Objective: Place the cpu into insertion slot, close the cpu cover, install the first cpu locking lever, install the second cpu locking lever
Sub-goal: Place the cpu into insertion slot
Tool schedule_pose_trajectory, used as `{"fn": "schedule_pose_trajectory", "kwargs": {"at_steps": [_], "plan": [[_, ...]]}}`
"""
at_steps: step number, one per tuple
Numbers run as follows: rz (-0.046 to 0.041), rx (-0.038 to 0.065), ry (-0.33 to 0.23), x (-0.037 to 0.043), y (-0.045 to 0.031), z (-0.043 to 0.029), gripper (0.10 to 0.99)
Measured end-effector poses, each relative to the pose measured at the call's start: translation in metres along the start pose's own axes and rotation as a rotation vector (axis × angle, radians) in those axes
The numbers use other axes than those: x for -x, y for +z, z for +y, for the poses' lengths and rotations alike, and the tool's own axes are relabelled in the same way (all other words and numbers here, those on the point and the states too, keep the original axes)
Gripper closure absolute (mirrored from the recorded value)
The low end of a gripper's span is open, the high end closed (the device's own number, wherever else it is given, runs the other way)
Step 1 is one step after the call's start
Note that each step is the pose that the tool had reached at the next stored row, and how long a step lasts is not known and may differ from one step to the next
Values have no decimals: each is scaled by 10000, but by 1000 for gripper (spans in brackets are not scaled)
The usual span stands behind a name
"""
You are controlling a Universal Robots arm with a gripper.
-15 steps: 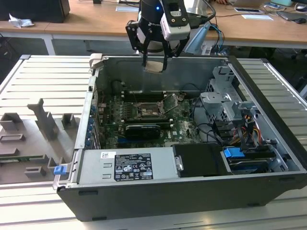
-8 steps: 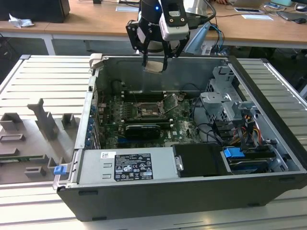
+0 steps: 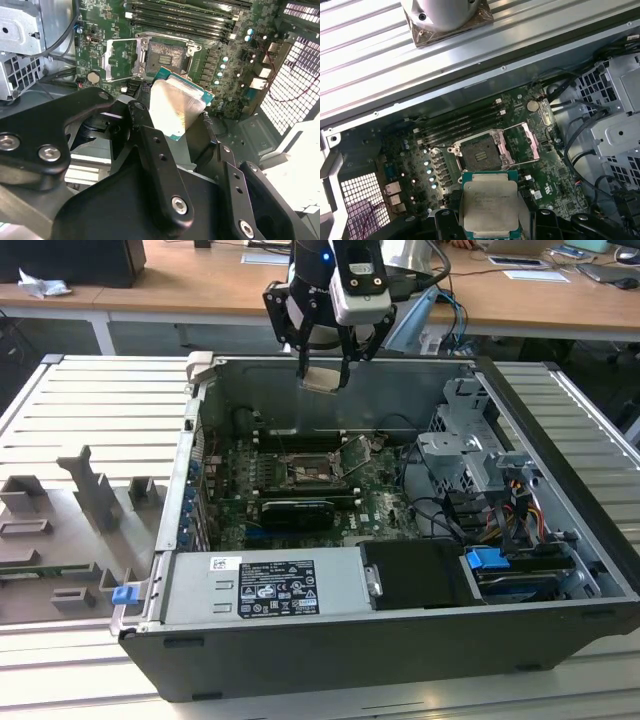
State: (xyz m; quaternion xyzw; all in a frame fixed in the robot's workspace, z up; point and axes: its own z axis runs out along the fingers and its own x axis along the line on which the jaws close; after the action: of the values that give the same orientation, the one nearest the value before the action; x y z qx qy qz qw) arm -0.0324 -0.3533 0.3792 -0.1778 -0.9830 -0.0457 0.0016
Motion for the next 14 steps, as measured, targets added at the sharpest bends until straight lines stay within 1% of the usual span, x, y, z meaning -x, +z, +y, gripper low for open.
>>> {"fn": "schedule_pose_trajectory", "kwargs": {"at_steps": [14], "plan": [[-62,13,689,0,0,0,557]]}}
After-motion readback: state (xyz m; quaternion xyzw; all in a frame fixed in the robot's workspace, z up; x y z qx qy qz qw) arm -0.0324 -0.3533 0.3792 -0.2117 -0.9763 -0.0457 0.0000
